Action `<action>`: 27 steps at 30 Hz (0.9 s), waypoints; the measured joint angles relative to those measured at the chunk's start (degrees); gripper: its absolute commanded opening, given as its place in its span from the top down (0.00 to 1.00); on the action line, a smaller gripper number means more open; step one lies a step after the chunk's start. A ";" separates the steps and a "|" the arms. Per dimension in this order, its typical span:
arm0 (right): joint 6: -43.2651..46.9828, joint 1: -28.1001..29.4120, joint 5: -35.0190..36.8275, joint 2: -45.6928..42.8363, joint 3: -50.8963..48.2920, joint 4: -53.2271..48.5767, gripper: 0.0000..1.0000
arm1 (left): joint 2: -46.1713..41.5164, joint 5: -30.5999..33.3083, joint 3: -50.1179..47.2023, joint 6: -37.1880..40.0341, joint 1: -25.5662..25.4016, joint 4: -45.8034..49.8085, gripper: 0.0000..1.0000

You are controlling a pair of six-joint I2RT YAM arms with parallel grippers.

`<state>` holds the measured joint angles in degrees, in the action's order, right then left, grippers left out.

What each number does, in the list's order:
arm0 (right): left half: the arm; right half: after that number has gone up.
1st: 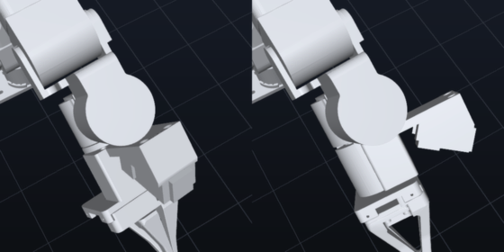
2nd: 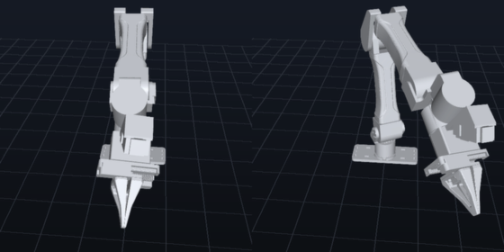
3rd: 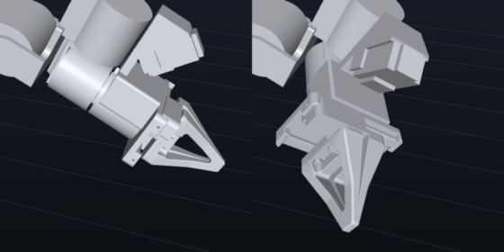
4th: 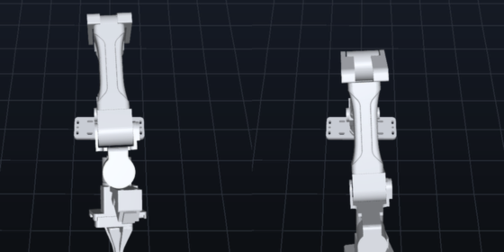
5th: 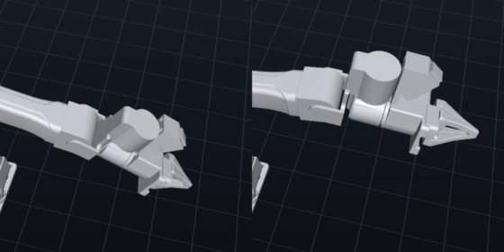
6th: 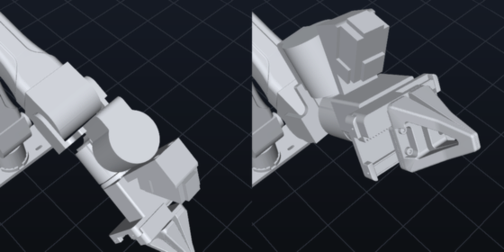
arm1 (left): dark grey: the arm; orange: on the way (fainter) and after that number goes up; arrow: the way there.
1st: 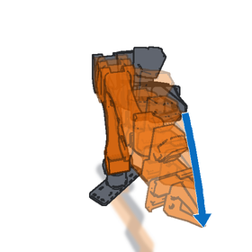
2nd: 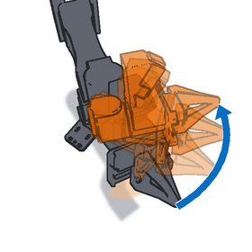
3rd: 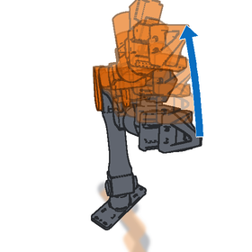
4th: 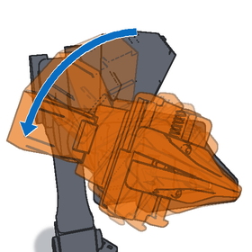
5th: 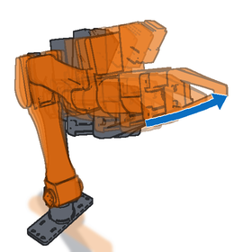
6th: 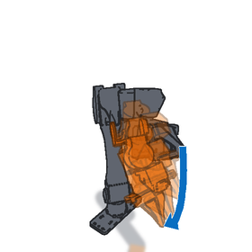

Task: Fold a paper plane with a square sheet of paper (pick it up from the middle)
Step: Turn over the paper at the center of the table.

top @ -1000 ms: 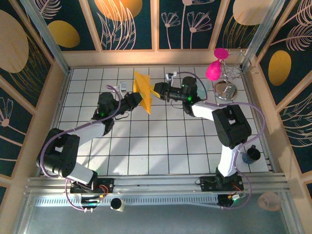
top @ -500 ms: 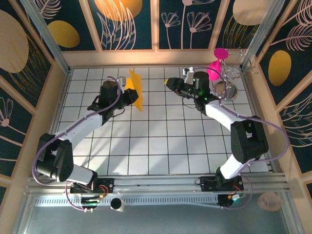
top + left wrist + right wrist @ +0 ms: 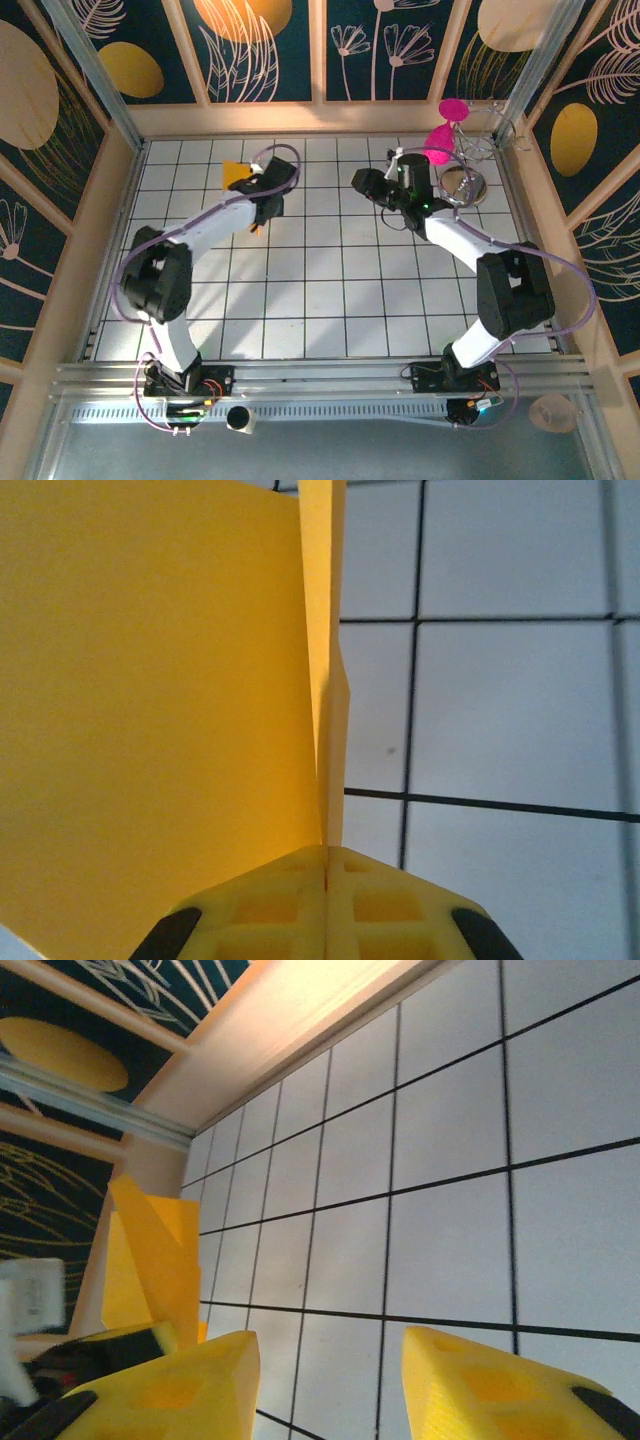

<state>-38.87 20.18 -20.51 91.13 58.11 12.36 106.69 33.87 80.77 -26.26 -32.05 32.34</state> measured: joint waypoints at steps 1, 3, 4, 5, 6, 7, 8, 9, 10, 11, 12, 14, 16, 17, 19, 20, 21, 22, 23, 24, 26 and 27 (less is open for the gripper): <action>-0.02 -0.42 0.22 -0.28 -0.44 -0.15 0.57 | 1.95 1.88 0.74 0.13 -0.66 1.07 0.93; -0.07 -1.36 1.07 -0.76 -1.31 -0.57 0.58 | 6.14 5.68 2.38 0.13 -2.10 3.28 0.93; -0.22 -1.70 1.22 -0.90 -1.64 -0.72 0.58 | 7.85 7.04 3.04 0.13 -2.67 4.04 0.93; -0.24 -2.01 1.44 -1.01 -1.84 -0.92 0.57 | 9.77 8.46 3.67 0.13 -3.32 4.81 0.94; -0.26 -2.27 1.62 -1.01 -2.01 -1.07 0.57 | 11.47 9.70 4.24 0.11 -3.89 5.53 0.94; -0.31 -2.47 1.66 -1.01 -2.16 -1.11 0.58 | 12.74 10.60 4.66 0.11 -4.33 6.05 0.94; -0.44 -2.58 1.73 -1.01 -2.40 -1.22 0.58 | 14.12 11.58 5.11 0.11 -4.81 6.56 0.94; -0.44 -2.60 1.86 -1.03 -2.58 -1.29 0.57 | 15.39 12.41 5.57 0.11 -5.22 7.15 0.94; -0.46 -2.62 1.88 -1.03 -2.75 -1.46 0.58 | 16.39 13.11 6.01 0.11 -5.53 7.48 0.93; -0.46 -2.62 1.95 -1.03 -2.84 -1.70 0.57 | 17.40 13.57 6.38 0.11 -5.86 7.74 0.93; -0.46 -2.62 2.05 -1.03 -2.89 -1.86 0.58 | 18.25 13.90 6.71 0.11 -6.12 8.02 0.91; -0.46 -2.62 2.08 -1.03 -2.93 -1.92 0.58 | 19.56 14.21 7.23 0.02 -6.56 8.44 0.87; -0.48 -2.62 2.08 -1.03 -3.10 -1.90 0.57 | 20.52 14.14 7.52 -0.28 -6.75 8.41 0.83; -0.50 -2.62 2.08 -1.03 -3.23 -1.92 0.57 | 20.87 13.90 7.54 -0.35 -6.84 8.39 0.82; -0.61 -2.62 2.08 -1.03 -3.52 -1.95 0.58 | 21.20 12.85 7.54 -0.48 -6.91 8.37 0.81; -0.63 -2.62 2.08 -1.03 -3.52 -2.01 0.58 | 21.27 12.13 7.54 -0.59 -6.91 8.33 0.80; -0.63 -2.62 2.08 -1.03 -3.54 -2.05 0.57 | 21.27 11.52 7.58 -0.81 -6.91 8.35 0.79; -0.63 -2.62 2.08 -1.03 -3.52 -2.05 0.58 | 21.27 11.10 7.72 -0.96 -6.91 8.41 0.78; -0.63 -2.62 2.05 -1.03 -3.54 -2.05 0.57 | 21.27 10.51 7.93 -1.03 -6.86 8.41 0.77; -0.63 -2.62 2.08 -1.03 -3.52 -2.12 0.58 | 21.27 10.01 8.15 -1.25 -6.84 8.39 0.76; -0.63 -2.62 2.08 -1.03 -3.54 -2.12 0.58 | 21.20 9.01 8.41 -1.66 -6.84 8.37 0.73; -0.63 -2.62 2.08 -1.03 -3.52 -2.12 0.57 | 21.16 8.55 8.55 -1.95 -6.82 8.41 0.72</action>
<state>-39.51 17.56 -18.44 90.11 54.59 10.24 127.85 42.41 89.32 -28.21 -38.87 40.75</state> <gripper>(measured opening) 0.424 0.258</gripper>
